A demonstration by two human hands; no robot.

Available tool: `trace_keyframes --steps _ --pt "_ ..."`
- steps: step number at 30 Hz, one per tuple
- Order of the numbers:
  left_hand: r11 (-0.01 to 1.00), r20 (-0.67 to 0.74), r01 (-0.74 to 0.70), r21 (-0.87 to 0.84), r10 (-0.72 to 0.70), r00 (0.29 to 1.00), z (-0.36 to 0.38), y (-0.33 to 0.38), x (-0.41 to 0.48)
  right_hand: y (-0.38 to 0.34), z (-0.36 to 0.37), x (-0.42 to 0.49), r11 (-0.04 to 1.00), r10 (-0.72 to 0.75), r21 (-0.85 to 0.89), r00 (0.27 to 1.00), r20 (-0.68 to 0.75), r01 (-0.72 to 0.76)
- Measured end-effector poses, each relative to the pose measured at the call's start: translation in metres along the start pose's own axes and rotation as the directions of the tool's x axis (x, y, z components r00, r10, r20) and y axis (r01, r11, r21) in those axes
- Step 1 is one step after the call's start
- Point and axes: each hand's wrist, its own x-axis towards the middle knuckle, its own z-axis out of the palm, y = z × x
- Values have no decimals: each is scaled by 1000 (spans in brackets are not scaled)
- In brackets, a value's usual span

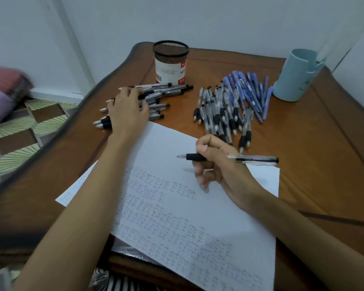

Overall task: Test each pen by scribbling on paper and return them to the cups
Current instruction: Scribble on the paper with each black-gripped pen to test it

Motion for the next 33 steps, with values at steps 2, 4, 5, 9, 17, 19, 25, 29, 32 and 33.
trace_keyframes --steps 2,4,5,9,17,19,25,29,32,33 --pt "999 -25 -49 -5 49 998 -2 3 0 0 1 0 999 -14 -34 999 47 15" --pt "993 -47 -102 -56 99 994 -4 8 -2 1 1 2 999 -24 -22 998 55 25" --pt "987 -45 -135 -88 132 990 -5 13 -4 1 1 3 1000 -28 4 999 43 28" --pt "946 145 -283 -157 306 941 -9 28 -12 1 3 16 987 -47 154 999 1 46" --pt "894 534 -446 -34 394 748 -16 -4 -32 0 18 40 988 -56 127 973 -226 87" --pt "890 550 -457 -2 383 743 -15 -9 -30 5 16 35 984 -165 -99 968 -191 148" --pt "880 556 -464 98 338 759 -9 -8 -23 12 18 34 940 -196 -298 978 -69 167" --pt "846 559 -522 113 380 737 -4 -4 -16 14 16 32 915 -204 -362 978 -31 180" --pt "852 582 -514 99 369 724 -1 -5 -13 17 16 34 885 -230 -423 972 -37 194" --pt "855 587 -509 95 365 723 -1 -5 -12 18 16 35 876 -234 -441 971 -36 195"
